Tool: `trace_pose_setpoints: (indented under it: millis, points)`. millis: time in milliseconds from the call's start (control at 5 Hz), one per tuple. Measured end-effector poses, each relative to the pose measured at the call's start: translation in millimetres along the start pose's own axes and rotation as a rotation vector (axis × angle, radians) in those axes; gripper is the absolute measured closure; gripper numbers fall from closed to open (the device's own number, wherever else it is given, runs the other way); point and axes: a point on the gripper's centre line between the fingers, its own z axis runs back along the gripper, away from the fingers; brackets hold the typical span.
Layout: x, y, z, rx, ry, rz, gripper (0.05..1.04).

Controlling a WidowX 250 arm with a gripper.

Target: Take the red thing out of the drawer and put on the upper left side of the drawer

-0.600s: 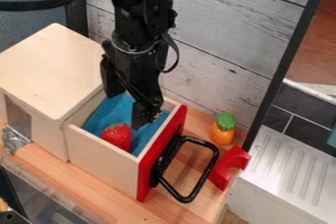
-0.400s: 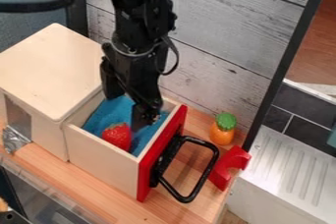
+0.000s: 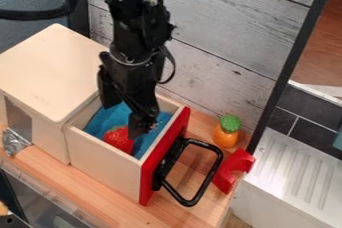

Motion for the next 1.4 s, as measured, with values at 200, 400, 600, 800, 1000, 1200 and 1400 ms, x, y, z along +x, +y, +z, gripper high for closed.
trace_pose_setpoints:
  millis: [200,400,600,800,1000,1200,1400]
  points:
    - [-0.1,1.9,-3.2,0.014,0.001,-0.012,0.084]
    - [-1.8,6.7,-9.3,0.018,0.013,-0.002,0.084]
    - [-3.9,6.5,-15.9,0.016,0.029,-0.01,0.084]
    - [-6.2,6.8,-22.3,0.017,0.038,-0.01,0.084]
    - [-7.3,6.2,-24.5,0.017,0.038,-0.007,0.084]
    - [-8.1,6.9,-30.5,0.025,0.049,0.003,0.084]
    - [-10.5,7.7,-38.5,0.035,0.075,0.008,0.084]
